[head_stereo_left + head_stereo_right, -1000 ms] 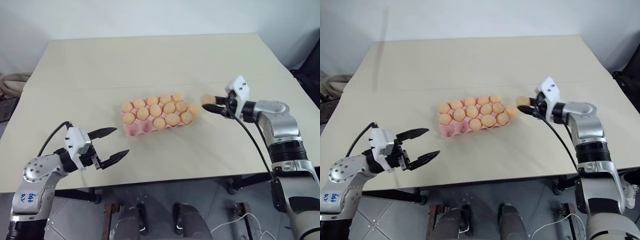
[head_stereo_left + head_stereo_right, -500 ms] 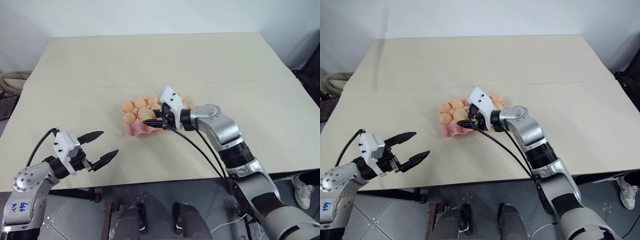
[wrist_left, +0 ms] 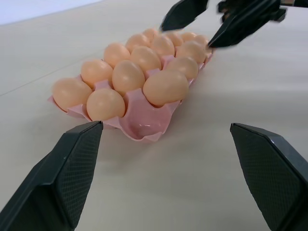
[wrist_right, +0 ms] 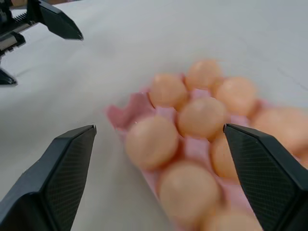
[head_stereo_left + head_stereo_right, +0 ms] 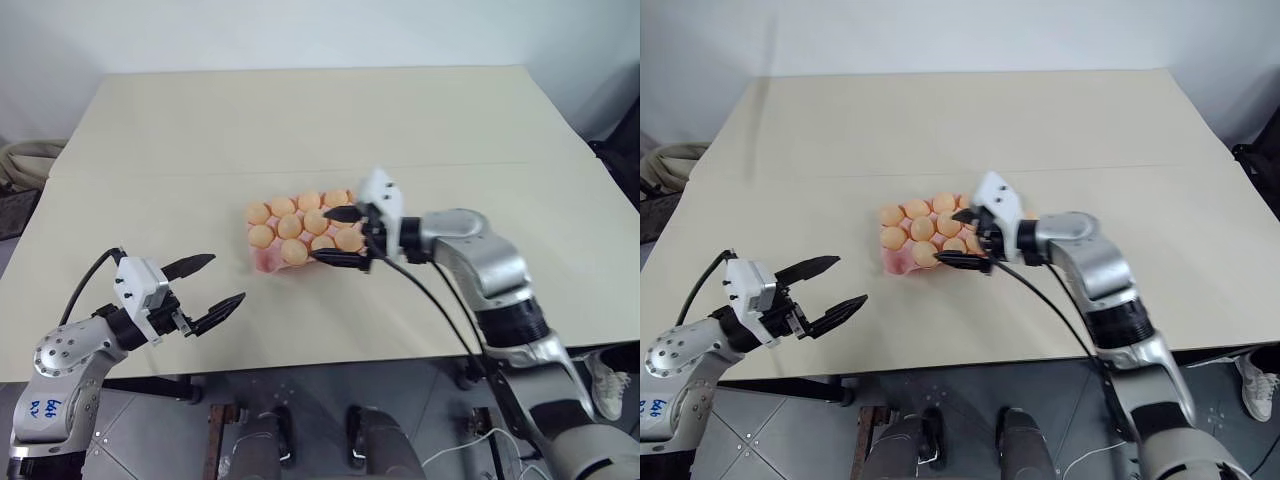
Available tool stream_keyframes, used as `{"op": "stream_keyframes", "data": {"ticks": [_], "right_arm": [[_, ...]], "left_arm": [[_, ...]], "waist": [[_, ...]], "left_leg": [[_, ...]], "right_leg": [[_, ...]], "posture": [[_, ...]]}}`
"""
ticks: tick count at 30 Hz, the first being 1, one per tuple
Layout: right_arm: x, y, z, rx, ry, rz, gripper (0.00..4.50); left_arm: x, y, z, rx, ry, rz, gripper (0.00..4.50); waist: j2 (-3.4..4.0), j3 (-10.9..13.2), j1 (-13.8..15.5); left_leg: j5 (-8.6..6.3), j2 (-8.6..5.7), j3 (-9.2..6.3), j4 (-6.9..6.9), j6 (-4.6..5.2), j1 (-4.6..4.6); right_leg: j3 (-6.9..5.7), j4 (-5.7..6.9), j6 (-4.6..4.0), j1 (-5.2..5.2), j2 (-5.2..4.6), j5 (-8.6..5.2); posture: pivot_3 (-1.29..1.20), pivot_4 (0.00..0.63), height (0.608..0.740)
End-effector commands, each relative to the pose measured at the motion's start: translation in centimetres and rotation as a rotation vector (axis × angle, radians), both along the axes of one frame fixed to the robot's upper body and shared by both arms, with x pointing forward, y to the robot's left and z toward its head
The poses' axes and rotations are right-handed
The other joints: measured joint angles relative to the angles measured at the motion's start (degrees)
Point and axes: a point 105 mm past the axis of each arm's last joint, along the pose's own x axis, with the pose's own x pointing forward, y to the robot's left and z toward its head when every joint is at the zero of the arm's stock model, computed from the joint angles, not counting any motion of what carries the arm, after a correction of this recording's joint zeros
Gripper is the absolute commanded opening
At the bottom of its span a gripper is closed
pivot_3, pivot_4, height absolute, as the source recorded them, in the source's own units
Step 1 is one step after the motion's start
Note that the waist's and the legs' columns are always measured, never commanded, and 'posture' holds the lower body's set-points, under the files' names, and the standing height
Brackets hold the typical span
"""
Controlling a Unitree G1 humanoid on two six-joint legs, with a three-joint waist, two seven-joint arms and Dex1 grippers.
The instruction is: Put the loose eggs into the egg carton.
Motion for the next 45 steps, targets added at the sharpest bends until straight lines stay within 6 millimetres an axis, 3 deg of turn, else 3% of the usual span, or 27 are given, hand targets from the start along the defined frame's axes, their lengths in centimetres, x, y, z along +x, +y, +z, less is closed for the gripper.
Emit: {"op": "stream_keyframes", "data": {"ticks": [1,4,9,12,18,25,28,32,40,45], "right_arm": [[-0.5,-5.3,1.2,0.055,-0.116,-0.126,4.47],[-1.2,-10.7,0.3,0.073,-0.154,-0.288,4.47],[-3.9,-17.2,-0.8,0.101,-0.197,-0.471,4.47],[-5.8,-18.9,-1.6,0.102,-0.2,-0.497,4.47],[-8.7,-19.5,-2.4,0.049,-0.234,-0.483,4.47],[-8.7,-19.6,-2.2,0.036,-0.246,-0.484,4.47],[-7.3,-18.7,-1.6,0.057,-0.248,-0.474,4.47],[-4.1,-17.1,-1.1,0.087,-0.174,-0.461,4.47],[3.2,-12.6,-1.3,0.005,0.011,-0.399,4.47],[6.0,-10.5,-1.4,-0.068,0.003,-0.366,4.47]], "left_arm": [[0.2,-1.5,0.9,-0.016,-0.04,-0.043,4.5],[0.4,-2.6,0.6,-0.025,-0.024,-0.092,4.5],[1.1,-3.1,0.7,-0.022,-0.02,-0.143,4.5],[1.5,-3.0,0.8,-0.007,-0.03,-0.16,4.5],[2.5,-1.4,1.0,0.044,-0.035,-0.162,4.5],[2.9,-1.7,0.8,0.052,-0.037,-0.18,4.5],[3.0,-1.8,1.1,0.047,-0.049,-0.174,4.5],[2.9,-1.9,1.0,0.044,-0.053,-0.172,4.5],[2.1,-2.3,1.4,0.029,-0.073,-0.156,4.5],[1.7,-2.5,1.4,0.017,-0.076,-0.136,4.5]], "waist": [[-0.01,0.0,0.24],[-0.01,0.0,0.78],[-0.01,-0.01,0.86],[-0.01,-0.01,0.78],[0.02,-0.02,0.76],[0.03,-0.03,0.88],[0.03,-0.03,0.76],[0.04,-0.03,0.16],[0.05,-0.03,-0.63],[0.05,-0.03,-0.76]], "left_leg": [[0.0,-0.01,0.01,0.0,0.0,0.0],[-0.01,-0.03,0.07,0.02,0.02,0.03],[0.0,0.03,0.09,0.14,0.02,0.14],[-0.02,0.13,0.01,0.39,0.05,0.22],[-0.03,0.45,0.02,0.44,0.04,0.47],[-0.06,0.55,0.1,0.27,0.04,0.34],[-0.05,0.55,0.1,0.13,0.01,0.35],[-0.01,0.56,0.11,0.04,-0.06,0.39],[0.02,0.55,0.1,0.15,-0.09,0.27],[0.05,0.58,0.14,0.31,-0.1,0.16]], "right_leg": [[-0.01,0.0,0.02,0.0,0.0,0.01],[-0.22,-0.04,0.05,0.04,0.02,0.03],[-0.32,0.04,0.05,0.13,0.12,0.03],[-0.4,0.11,0.05,0.3,0.2,0.03],[-0.39,-0.33,-0.25,0.7,0.49,0.22],[0.19,-0.98,-0.65,0.7,0.66,0.25],[0.34,-1.02,-0.65,0.65,0.66,0.25],[0.35,-0.96,-0.59,0.59,0.68,0.29],[0.34,-0.59,-0.45,0.36,0.65,0.37],[0.3,-0.25,-0.36,0.16,0.68,0.41]], "posture": [[0.0,0.15,0.74],[0.0,0.15,0.74],[0.0,0.15,0.74],[0.0,0.15,0.74],[0.0,0.15,0.74],[0.0,0.15,0.74],[0.0,0.15,0.74],[0.0,0.15,0.74],[0.0,0.15,0.74],[0.0,0.15,0.74]]}}
